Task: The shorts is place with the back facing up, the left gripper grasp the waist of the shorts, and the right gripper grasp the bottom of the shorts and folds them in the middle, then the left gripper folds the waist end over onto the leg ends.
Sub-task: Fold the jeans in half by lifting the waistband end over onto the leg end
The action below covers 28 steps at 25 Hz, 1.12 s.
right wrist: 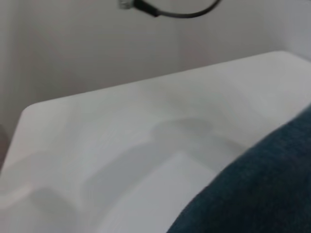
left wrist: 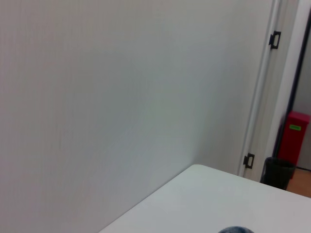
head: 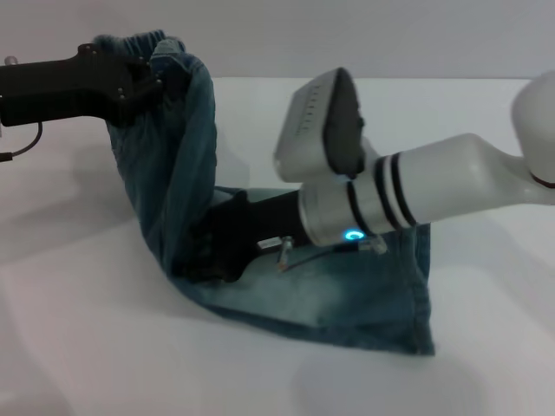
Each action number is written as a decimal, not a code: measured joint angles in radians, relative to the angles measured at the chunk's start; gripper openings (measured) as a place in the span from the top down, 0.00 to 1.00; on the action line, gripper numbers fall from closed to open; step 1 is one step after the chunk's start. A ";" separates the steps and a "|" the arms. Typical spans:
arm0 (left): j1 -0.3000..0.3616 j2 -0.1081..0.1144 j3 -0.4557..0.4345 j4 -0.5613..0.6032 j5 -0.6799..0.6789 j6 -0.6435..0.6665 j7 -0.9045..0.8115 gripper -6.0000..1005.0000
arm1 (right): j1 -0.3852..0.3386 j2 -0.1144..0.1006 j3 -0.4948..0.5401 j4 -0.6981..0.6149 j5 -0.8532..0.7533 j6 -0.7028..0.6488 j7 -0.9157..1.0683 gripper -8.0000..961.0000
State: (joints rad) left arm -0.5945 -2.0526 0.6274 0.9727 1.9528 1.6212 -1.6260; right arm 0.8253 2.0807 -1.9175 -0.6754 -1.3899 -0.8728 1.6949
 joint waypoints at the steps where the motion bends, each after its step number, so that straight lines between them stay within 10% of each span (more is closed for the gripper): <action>1: 0.001 -0.001 0.000 0.000 0.000 0.002 0.000 0.95 | 0.009 0.000 -0.011 0.001 0.000 0.000 0.011 0.48; 14: 0.032 -0.001 0.000 -0.001 -0.015 0.027 0.005 0.95 | -0.098 -0.011 0.002 0.015 -0.016 0.000 0.022 0.48; 28: 0.031 -0.001 0.000 -0.009 -0.023 0.135 0.013 0.95 | -0.285 -0.009 0.307 0.001 -0.080 0.017 -0.045 0.48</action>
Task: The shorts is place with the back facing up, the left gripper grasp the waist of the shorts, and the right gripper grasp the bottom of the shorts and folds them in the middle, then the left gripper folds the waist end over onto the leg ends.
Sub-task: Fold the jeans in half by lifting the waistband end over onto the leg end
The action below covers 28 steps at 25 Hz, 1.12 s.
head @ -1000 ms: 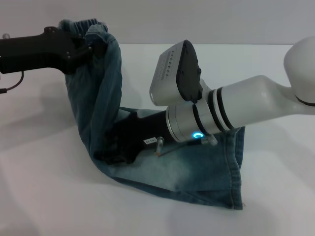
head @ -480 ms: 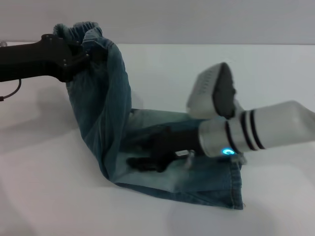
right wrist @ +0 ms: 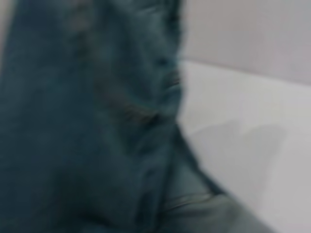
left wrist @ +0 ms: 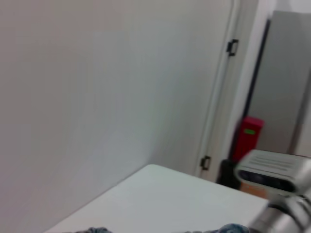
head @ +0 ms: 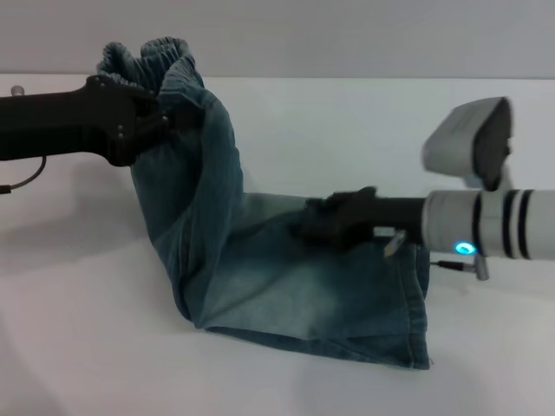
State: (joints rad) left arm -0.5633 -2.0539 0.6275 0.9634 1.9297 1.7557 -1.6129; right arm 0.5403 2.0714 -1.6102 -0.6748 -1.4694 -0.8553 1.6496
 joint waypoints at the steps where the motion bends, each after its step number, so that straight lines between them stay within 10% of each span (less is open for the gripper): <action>1: -0.002 -0.001 0.001 -0.003 -0.001 0.013 0.000 0.95 | -0.007 0.001 0.022 0.001 0.000 0.010 -0.006 0.48; 28: -0.028 -0.002 0.219 -0.014 -0.043 0.090 -0.009 0.94 | -0.052 0.006 0.145 0.024 0.011 0.135 -0.011 0.48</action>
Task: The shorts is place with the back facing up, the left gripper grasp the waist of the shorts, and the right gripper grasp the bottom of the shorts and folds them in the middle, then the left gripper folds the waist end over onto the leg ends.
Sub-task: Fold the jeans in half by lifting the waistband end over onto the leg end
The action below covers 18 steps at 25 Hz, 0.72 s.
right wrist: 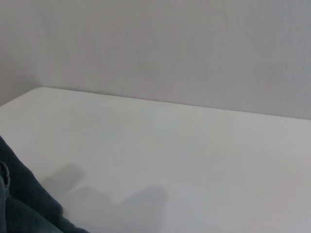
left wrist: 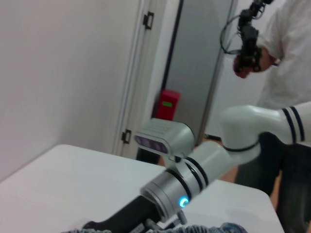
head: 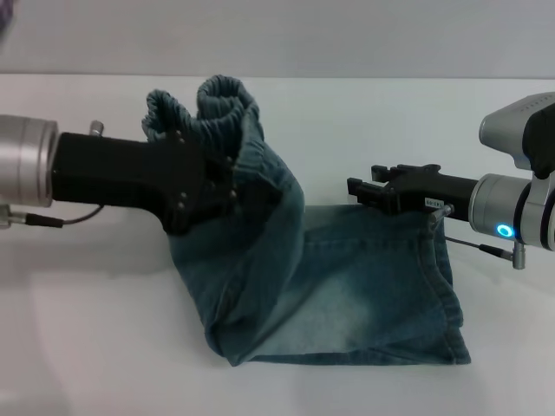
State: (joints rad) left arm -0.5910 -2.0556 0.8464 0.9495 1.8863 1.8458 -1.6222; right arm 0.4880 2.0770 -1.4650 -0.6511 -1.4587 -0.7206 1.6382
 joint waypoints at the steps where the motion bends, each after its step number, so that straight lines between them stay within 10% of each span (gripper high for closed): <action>1: 0.000 0.000 0.006 0.000 0.000 0.000 0.000 0.94 | 0.000 0.000 0.000 0.001 0.000 0.000 0.000 0.48; 18: -0.062 -0.005 0.168 -0.051 0.001 -0.039 -0.004 0.93 | 0.010 0.000 0.000 0.001 0.000 0.017 0.000 0.48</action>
State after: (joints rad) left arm -0.6534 -2.0604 1.0141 0.8983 1.8868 1.8068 -1.6267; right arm 0.4982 2.0772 -1.4649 -0.6504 -1.4588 -0.7039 1.6381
